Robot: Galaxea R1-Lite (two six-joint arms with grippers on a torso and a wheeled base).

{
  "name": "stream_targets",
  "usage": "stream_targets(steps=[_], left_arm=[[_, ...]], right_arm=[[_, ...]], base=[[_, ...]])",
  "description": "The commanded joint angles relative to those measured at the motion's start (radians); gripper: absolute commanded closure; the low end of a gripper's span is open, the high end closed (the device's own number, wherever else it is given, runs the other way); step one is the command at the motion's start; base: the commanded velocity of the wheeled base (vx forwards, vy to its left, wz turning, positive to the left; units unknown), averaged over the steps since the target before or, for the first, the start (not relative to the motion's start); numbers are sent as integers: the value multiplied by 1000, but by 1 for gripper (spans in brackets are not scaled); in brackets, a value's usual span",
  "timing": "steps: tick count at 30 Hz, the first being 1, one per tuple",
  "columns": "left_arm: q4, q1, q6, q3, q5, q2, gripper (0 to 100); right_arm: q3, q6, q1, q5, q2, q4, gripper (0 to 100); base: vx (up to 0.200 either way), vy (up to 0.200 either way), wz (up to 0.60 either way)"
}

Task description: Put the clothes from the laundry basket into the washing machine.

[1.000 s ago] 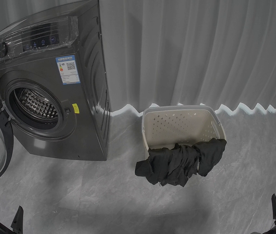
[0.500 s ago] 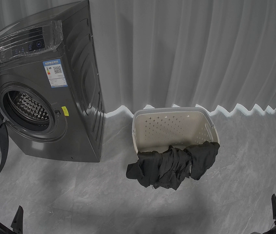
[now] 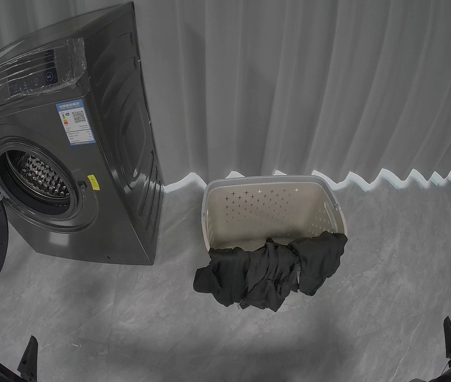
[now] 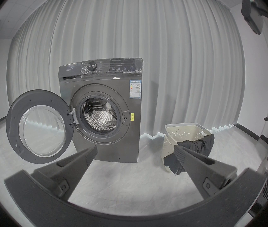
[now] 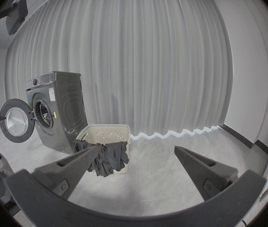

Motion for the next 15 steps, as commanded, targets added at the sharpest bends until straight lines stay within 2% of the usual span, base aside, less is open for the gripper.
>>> stream_targets(steps=[1, 15], left_arm=[[0, 0, 0, 16, 1, -17, 0], [0, 0, 0, 16, 1, -17, 0]], right_arm=[[18, 0, 0, 0, -15, 0, 0], [18, 0, 0, 0, -15, 0, 0]], base=[[0, 0, 0], [0, 0, 0]])
